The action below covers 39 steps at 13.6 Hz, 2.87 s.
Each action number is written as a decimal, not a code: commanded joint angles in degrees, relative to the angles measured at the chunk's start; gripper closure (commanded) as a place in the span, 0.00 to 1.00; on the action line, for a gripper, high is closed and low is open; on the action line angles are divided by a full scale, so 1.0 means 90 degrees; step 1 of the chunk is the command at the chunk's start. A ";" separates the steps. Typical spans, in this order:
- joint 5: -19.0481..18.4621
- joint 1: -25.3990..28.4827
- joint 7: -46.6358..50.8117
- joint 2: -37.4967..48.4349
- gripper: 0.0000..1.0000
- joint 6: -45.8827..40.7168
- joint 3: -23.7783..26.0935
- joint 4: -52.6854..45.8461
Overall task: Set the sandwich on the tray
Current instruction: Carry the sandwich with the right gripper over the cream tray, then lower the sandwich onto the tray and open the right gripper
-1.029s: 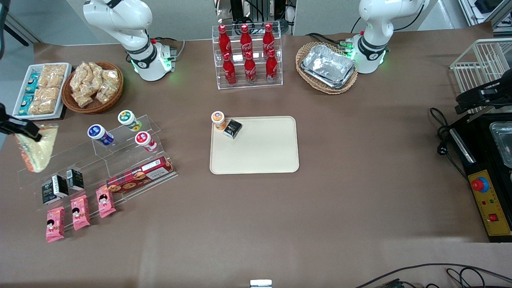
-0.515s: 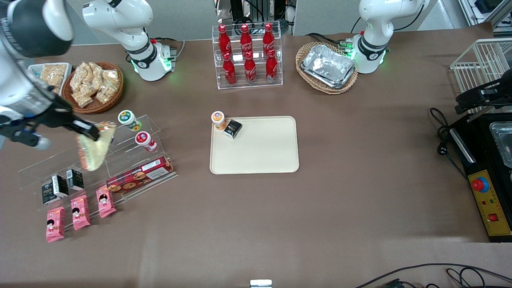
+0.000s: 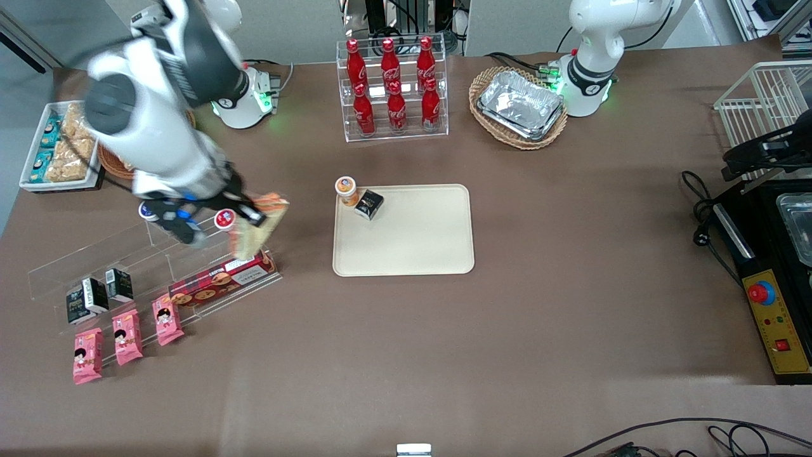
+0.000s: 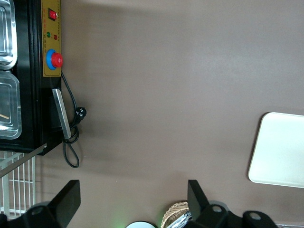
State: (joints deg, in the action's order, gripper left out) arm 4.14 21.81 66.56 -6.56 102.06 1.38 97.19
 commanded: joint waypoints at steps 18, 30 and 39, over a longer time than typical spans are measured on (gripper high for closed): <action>-0.0128 0.2342 0.7291 -0.3508 1.00 0.3133 -0.0095 -0.1023; -0.0995 0.2635 0.7624 -0.3803 0.00 0.3123 -0.0144 -0.1043; -0.1075 0.2557 0.7517 -0.3579 0.00 0.3045 -0.0124 -0.1053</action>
State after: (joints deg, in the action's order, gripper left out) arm -3.83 44.84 133.68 -39.82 130.49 -0.01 88.64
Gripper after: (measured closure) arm 0.000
